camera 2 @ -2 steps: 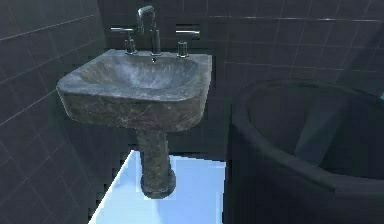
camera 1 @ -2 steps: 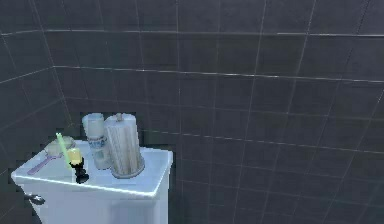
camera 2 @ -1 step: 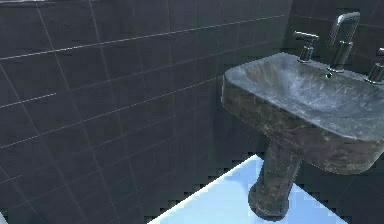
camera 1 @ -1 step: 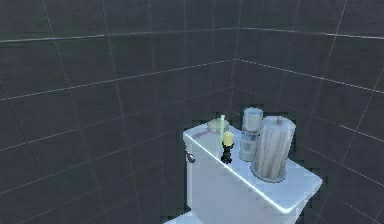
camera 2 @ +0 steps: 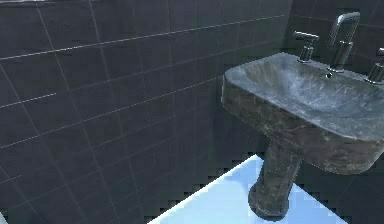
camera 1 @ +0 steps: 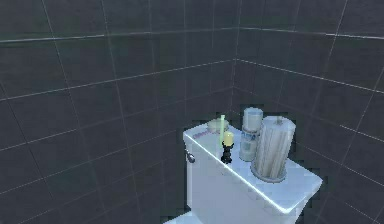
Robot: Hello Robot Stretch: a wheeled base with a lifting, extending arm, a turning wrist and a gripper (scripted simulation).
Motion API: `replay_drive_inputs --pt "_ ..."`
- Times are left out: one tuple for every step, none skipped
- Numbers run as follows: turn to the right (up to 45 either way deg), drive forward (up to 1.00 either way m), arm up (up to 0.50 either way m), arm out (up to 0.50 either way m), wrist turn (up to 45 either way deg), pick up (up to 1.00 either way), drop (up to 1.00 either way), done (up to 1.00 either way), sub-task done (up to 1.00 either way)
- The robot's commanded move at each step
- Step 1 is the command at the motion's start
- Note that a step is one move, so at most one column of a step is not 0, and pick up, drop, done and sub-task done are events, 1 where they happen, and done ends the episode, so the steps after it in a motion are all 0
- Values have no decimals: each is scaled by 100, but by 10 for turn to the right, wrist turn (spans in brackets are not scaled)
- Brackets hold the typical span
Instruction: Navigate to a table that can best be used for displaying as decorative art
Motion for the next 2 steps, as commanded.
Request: replay_drive_inputs --pt "-240 0 0 0 0 0 0 0 0" --pt "450 0 0 0 0 0 0 0 0"
